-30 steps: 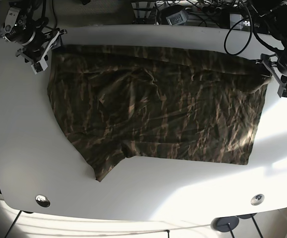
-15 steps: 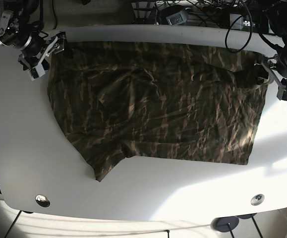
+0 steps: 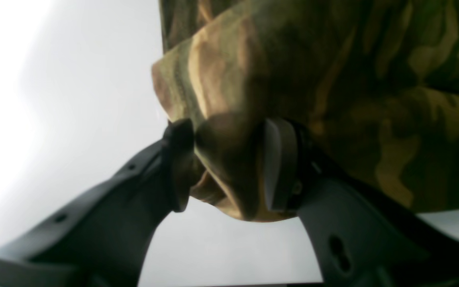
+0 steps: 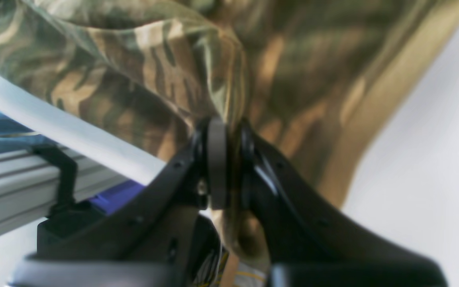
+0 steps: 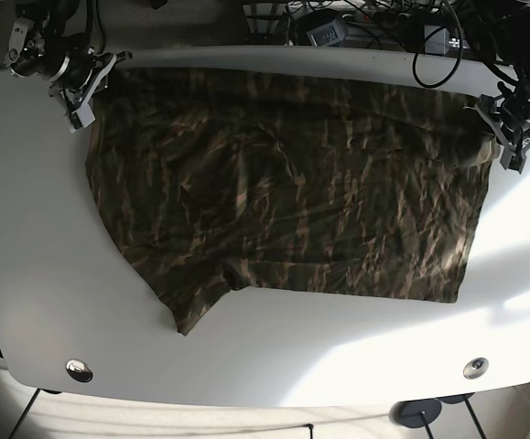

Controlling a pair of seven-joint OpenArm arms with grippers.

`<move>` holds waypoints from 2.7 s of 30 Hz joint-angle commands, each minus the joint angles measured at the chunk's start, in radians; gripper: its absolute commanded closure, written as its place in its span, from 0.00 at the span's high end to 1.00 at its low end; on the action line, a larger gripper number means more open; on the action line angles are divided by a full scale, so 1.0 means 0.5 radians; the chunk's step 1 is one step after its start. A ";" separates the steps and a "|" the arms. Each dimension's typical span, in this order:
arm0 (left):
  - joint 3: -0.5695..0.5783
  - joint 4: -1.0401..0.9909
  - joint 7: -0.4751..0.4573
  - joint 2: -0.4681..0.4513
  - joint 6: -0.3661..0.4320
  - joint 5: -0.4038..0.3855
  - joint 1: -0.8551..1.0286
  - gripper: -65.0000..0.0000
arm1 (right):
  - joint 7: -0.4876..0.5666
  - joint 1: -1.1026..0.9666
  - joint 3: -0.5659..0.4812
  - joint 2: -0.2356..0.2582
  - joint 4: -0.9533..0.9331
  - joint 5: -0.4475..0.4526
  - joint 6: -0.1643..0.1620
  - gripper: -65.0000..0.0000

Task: Fold the T-shirt properly
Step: 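Lay the shirt flat and release it with both grippers, then grasp the shirt's hem edge with both grippers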

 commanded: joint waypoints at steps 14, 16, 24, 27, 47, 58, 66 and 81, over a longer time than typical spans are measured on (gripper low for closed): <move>-0.006 0.118 0.058 -0.136 0.003 -0.030 -0.104 0.43 | 0.031 -0.144 0.436 -0.070 0.364 0.014 0.001 0.97; -0.110 0.311 0.227 -0.056 0.003 -0.030 -0.183 0.43 | 0.028 -0.080 0.372 -0.073 0.379 0.011 0.001 0.92; -0.356 0.520 0.111 0.236 0.003 0.013 -0.015 0.26 | 0.151 -0.157 -0.012 -0.156 0.339 -0.010 0.001 0.35; -0.294 0.421 -0.095 0.349 0.003 0.274 0.019 0.15 | 0.224 -0.151 -0.030 -0.208 0.238 -0.305 0.001 0.18; -0.512 0.372 -0.196 0.472 0.003 0.286 0.403 0.15 | 0.460 -0.175 -0.036 -0.116 0.017 -0.587 0.001 0.19; -0.500 0.753 0.184 0.460 0.003 0.213 -0.061 0.16 | 0.147 0.248 -0.039 -0.132 0.404 -0.621 0.001 0.26; -0.080 0.581 0.178 0.463 0.003 0.520 -0.628 0.39 | 0.083 1.166 -0.045 -0.199 -0.136 -0.992 0.001 0.94; 0.218 0.069 -0.052 0.389 0.020 0.523 -1.086 0.54 | 1.268 2.160 -0.048 -0.159 -2.205 -1.569 0.001 0.94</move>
